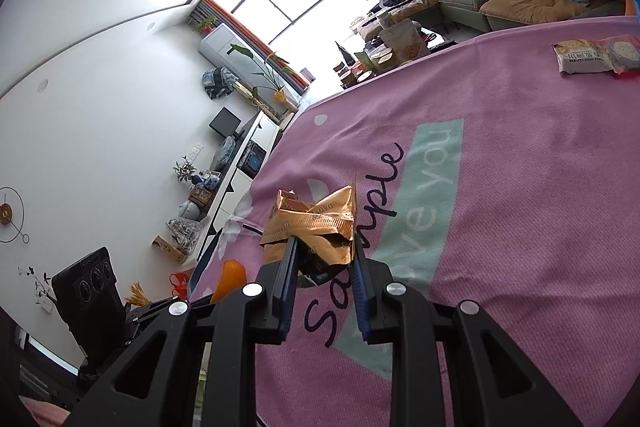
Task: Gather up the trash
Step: 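Carry the orange peel and gold wrapper over to the teal bin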
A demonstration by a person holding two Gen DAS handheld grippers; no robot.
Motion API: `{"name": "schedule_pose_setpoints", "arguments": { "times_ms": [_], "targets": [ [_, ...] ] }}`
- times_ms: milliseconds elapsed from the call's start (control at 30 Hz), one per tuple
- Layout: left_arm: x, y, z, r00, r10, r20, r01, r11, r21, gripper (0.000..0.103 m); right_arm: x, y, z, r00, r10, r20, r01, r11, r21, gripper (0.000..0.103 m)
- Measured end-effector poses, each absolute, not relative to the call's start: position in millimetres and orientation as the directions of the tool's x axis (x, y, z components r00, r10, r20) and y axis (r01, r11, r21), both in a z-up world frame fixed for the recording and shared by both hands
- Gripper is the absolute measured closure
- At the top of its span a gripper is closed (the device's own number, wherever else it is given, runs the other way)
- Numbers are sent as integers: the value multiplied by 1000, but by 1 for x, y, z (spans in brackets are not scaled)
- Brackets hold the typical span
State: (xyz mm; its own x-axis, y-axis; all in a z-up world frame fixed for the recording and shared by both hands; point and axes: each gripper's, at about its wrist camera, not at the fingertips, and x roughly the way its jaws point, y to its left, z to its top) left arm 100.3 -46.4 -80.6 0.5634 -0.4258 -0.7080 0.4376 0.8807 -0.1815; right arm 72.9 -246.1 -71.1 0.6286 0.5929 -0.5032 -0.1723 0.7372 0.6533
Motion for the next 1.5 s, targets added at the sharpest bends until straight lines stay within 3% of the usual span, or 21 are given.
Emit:
{"name": "schedule_pose_setpoints", "arguments": {
  "times_ms": [1500],
  "targets": [
    [86, 5, -70, 623, -350, -699, 336, 927, -165, 86, 87, -217, -66, 578, 654, -489, -260, 715, 649, 80]
  ]
}}
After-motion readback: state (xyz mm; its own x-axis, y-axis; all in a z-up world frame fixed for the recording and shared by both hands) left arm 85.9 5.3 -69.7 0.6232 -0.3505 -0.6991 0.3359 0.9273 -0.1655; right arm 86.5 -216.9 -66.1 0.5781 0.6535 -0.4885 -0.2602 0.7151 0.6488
